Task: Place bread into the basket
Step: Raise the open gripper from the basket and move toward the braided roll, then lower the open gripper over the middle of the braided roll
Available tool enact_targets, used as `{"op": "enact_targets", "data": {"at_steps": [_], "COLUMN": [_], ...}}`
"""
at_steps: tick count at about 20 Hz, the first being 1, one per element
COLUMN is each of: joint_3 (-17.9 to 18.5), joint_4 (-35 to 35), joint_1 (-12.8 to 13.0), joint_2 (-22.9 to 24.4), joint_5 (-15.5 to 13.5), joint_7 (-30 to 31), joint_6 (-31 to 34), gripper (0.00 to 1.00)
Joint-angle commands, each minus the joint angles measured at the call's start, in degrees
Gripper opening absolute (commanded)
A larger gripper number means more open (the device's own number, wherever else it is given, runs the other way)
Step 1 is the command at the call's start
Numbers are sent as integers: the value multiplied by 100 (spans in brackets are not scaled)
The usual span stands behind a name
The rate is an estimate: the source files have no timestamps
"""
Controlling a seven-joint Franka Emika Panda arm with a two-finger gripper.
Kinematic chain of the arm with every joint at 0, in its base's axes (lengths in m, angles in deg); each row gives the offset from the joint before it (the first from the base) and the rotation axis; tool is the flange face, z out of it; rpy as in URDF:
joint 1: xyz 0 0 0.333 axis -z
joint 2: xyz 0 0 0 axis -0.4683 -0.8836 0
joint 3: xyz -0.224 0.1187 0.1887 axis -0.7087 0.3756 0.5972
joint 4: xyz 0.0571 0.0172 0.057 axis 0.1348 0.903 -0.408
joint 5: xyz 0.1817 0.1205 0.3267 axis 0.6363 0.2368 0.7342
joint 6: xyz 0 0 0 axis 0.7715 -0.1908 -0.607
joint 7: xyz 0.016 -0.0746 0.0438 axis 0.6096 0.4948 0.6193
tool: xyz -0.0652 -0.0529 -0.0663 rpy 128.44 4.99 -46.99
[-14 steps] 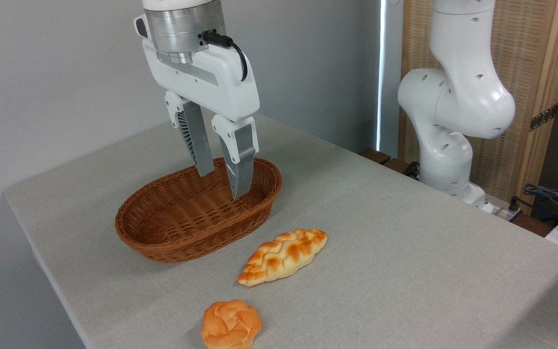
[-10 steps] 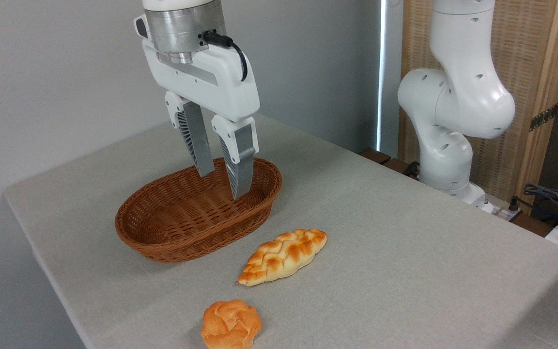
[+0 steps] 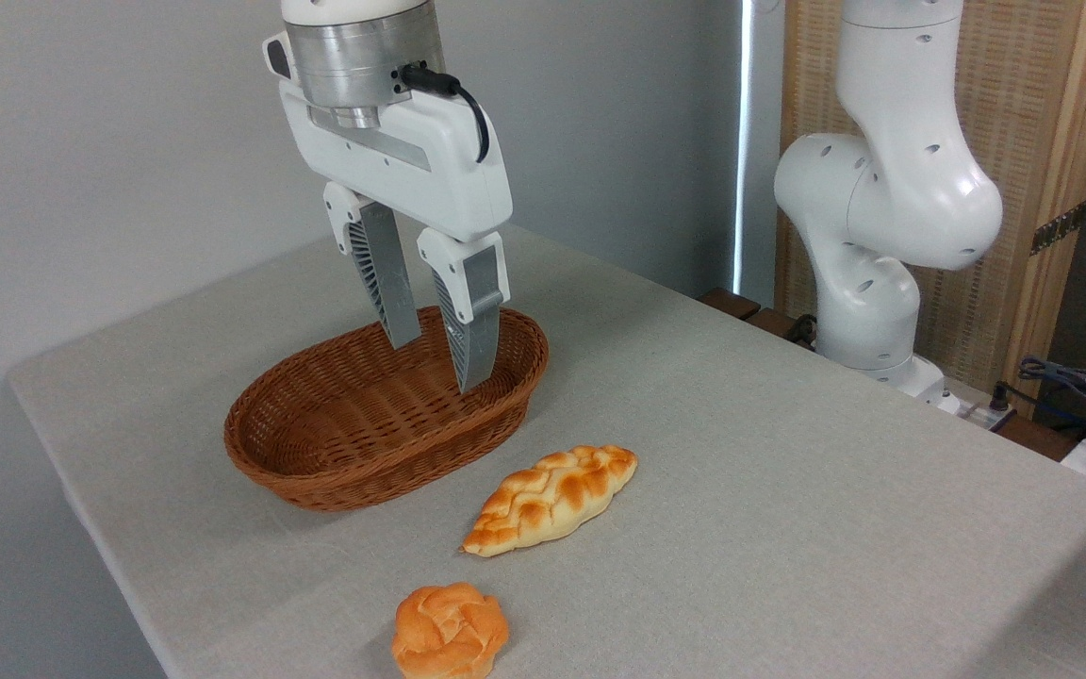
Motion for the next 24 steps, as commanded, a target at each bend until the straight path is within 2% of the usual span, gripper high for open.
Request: {"op": "enact_targets", "data": {"at_steps": [1, 6, 14, 21, 24], "joint_3": [81, 81, 81, 81, 81], "joint_4": [-41, 178, 1636, 3288, 3781], "joint_1": [37, 28, 37, 37, 46], "joint_2": [45, 220, 1178, 1934, 1944], "joint_5": [-25, -87, -78, -43, 10], "joint_7": [-107, -107, -169, -222, -265], "joint_6": [118, 75, -382, -1339, -1858], "gripper": [100, 100, 100, 100, 100]}}
